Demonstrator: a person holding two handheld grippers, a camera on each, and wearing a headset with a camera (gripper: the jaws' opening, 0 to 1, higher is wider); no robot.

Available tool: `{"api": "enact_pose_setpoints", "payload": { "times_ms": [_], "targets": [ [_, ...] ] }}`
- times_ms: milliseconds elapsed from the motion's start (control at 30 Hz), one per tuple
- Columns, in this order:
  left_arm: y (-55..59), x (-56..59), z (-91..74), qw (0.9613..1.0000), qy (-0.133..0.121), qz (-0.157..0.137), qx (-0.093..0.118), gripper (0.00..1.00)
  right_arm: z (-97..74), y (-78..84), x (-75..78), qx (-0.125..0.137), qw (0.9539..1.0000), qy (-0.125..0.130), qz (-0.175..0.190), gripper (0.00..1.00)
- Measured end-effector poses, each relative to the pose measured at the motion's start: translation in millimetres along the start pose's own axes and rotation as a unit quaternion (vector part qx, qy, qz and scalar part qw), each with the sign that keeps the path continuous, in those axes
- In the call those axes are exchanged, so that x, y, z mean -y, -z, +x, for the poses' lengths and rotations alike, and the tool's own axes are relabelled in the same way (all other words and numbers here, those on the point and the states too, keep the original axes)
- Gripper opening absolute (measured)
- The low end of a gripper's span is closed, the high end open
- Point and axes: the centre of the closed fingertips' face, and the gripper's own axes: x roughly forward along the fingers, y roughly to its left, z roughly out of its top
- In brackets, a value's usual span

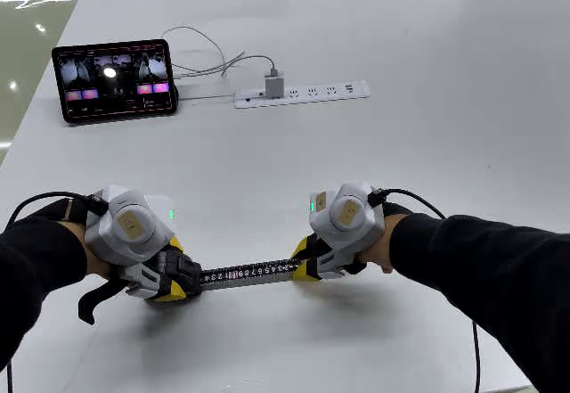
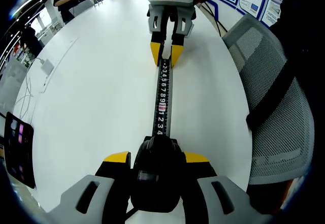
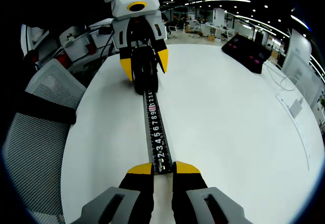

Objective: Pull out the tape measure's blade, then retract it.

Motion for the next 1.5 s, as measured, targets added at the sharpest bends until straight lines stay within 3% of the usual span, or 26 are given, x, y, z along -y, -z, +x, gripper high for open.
{"api": "enact_pose_setpoints", "payload": {
  "times_ms": [1500],
  "targets": [
    [-0.5,0.1,-0.1,1.0000,0.000,-0.002,0.003,0.33,-12.3,15.9,3.1,-0.008,1.0000,0.004,0.001,0.09]
  ]
}}
